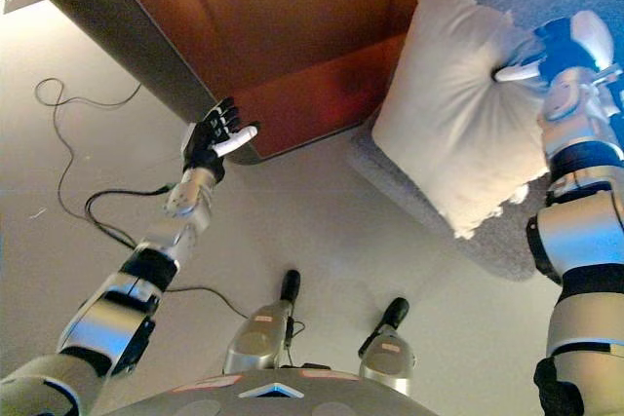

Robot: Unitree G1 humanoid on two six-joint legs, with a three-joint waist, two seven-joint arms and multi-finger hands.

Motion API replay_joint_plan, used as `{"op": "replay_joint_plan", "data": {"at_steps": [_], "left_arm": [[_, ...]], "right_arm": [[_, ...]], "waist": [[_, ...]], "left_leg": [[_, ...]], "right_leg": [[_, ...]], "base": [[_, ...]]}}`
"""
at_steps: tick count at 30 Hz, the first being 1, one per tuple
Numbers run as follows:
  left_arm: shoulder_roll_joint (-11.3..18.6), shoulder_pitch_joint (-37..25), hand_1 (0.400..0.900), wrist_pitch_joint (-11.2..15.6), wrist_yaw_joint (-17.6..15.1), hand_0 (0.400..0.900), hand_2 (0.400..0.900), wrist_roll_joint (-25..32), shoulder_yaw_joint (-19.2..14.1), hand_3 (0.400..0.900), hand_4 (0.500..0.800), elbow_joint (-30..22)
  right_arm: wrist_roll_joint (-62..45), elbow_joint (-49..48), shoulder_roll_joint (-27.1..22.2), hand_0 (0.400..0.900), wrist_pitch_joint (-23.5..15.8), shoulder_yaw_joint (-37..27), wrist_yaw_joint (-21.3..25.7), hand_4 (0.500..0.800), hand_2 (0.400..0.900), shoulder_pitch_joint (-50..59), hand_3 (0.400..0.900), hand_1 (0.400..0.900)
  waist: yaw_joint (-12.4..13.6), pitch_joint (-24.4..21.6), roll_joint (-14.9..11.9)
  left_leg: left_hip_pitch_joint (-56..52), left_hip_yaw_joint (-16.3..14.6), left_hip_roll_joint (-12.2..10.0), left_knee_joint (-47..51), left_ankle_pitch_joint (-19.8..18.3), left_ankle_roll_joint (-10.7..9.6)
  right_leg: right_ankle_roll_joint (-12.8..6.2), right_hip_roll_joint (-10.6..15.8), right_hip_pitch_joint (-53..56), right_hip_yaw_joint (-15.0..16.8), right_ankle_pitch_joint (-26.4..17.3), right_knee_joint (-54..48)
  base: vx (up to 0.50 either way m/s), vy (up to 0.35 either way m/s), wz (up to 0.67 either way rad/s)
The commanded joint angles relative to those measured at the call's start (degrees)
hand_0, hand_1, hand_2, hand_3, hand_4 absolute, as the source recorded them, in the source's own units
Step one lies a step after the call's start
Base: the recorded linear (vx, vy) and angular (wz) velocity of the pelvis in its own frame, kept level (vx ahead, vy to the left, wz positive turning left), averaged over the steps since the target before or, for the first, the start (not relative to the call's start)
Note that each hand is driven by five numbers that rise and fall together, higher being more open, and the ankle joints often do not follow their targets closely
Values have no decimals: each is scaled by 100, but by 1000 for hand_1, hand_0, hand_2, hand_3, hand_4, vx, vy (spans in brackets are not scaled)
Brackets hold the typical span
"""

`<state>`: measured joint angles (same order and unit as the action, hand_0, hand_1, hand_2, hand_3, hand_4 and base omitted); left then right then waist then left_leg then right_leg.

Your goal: Pick up the pillow and put it on the sofa.

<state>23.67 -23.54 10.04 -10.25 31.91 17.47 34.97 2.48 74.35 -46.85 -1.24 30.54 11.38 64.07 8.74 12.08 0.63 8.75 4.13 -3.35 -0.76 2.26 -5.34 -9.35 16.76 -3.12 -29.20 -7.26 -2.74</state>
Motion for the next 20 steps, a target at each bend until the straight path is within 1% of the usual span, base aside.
{"op": "replay_joint_plan", "data": {"at_steps": [1,2,3,4,6,8,9,10,11,12,13,14,15,16,17,18,19,20], "left_arm": [[426,-102,900,550,263,900,900,-31,-22,900,800,-841],[422,169,900,528,311,900,900,-50,-134,900,800,-972],[427,173,900,525,310,900,900,-51,-134,900,800,-978],[383,308,900,487,350,900,900,-77,-176,900,800,-1014],[387,372,900,473,354,900,900,-101,-206,900,800,-1032],[349,396,900,459,331,900,900,-160,-247,900,800,-1042],[320,333,900,437,274,900,900,-208,-286,900,800,-980],[329,336,900,438,273,900,900,-208,-274,900,800,-978],[322,296,900,427,240,900,900,-233,-302,900,800,-947],[284,195,900,390,164,900,900,-290,-347,900,800,-897],[293,199,900,391,163,900,900,-291,-332,900,800,-896],[263,108,900,355,85,900,900,-345,-430,900,800,-879],[271,113,900,355,84,900,900,-345,-412,900,800,-879],[213,36,900,325,4,900,900,-404,-501,900,800,-852],[219,45,900,325,2,900,900,-406,-479,900,800,-855],[178,69,900,310,-13,900,900,-450,-543,900,800,-889],[108,205,900,273,15,900,900,-542,-668,900,800,-1005],[112,222,900,270,14,900,900,-544,-645,900,800,-1014]], "right_arm": [[-281,-14,-379,900,-249,116,590,800,900,1320,900,900],[-443,-127,-348,900,-292,-51,613,800,900,1182,900,900],[-442,-133,-347,900,-290,-60,614,800,900,1174,900,900],[-561,-264,-311,900,-342,-180,629,800,900,1012,900,900],[-586,-368,-280,900,-386,-222,644,800,900,905,900,900],[-753,-781,-140,900,-491,-385,679,800,900,646,900,900],[-862,-1233,-3,900,-573,-560,679,800,900,317,900,900],[-856,-1258,-4,900,-562,-587,683,800,900,282,900,900],[-928,-1531,78,900,-618,-690,675,800,900,78,900,900],[-1159,-2137,248,900,-711,-901,625,800,900,-291,900,900],[-1151,-2177,247,900,-694,-936,630,800,900,-339,900,900],[-1254,-2881,372,900,-771,-1132,536,800,900,-850,900,900],[-1242,-2925,371,900,-752,-1171,540,800,900,-904,900,900],[-1315,-3641,549,900,-821,-1439,439,800,900,-1530,900,900],[-1301,-3693,550,900,-798,-1481,442,800,900,-1592,900,900],[-1315,-4212,696,900,-853,-1707,403,800,900,-2065,900,900],[-1320,-4967,890,900,-933,-2117,228,800,900,-2928,900,900],[-1310,-5016,895,900,-912,-2156,224,800,900,-2992,900,900]], "waist": [[223,-220,-240],[200,-259,-229],[180,-276,-250],[135,-339,-270],[90,-376,-296],[-20,-448,-322],[-148,-516,-342],[-132,-513,-352],[-217,-552,-368],[-397,-622,-367],[-374,-617,-379],[-571,-679,-367],[-542,-678,-379],[-722,-730,-364],[-692,-733,-375],[-775,-768,-360],[-924,-811,-323],[-892,-820,-333]], "left_leg": [[10,16,-191,-87,2,-230],[-78,9,-195,-123,-79,-221],[-49,22,-167,-120,-55,-210],[-108,-4,-164,-198,-145,-194],[-133,-23,-153,-257,-199,-184],[-222,-86,-154,-337,-300,-172],[-323,-165,-179,-406,-388,-171],[-336,-175,-182,-410,-395,-171],[-400,-235,-198,-457,-450,-168],[-528,-340,-237,-500,-525,-166],[-550,-355,-241,-498,-530,-167],[-686,-491,-287,-544,-611,-161],[-706,-508,-292,-542,-616,-162],[-842,-627,-348,-567,-675,-160],[-862,-643,-353,-563,-679,-162],[-942,-717,-374,-570,-714,-154],[-1075,-836,-420,-567,-766,-141],[-1095,-853,-423,-559,-768,-142]], "right_leg": [[-400,516,14,151,-427,312],[-392,503,107,164,-393,308],[-398,527,93,149,-409,300],[-389,525,195,165,-388,278],[-387,528,238,193,-385,258],[-374,526,316,262,-374,226],[-365,514,382,348,-364,201],[-365,512,390,358,-365,198],[-358,505,417,430,-360,189],[-345,485,463,545,-347,168],[-346,482,474,559,-347,166],[-336,462,504,717,-328,155],[-336,459,509,734,-328,155],[-324,433,536,850,-296,139],[-323,429,541,866,-295,139],[-318,411,545,945,-274,143],[-308,390,566,1048,-238,140],[-308,387,570,1064,-238,139]], "base": [[76,15,-3],[61,15,-3],[96,9,-12],[45,10,-5],[59,10,-15],[90,26,-36],[83,25,-38],[82,20,-43],[83,26,-52],[83,26,-53],[100,34,-71],[47,14,-41],[75,17,-69],[30,4,-36],[45,9,-52],[42,12,-51],[43,12,-51],[27,7,-32]]}}
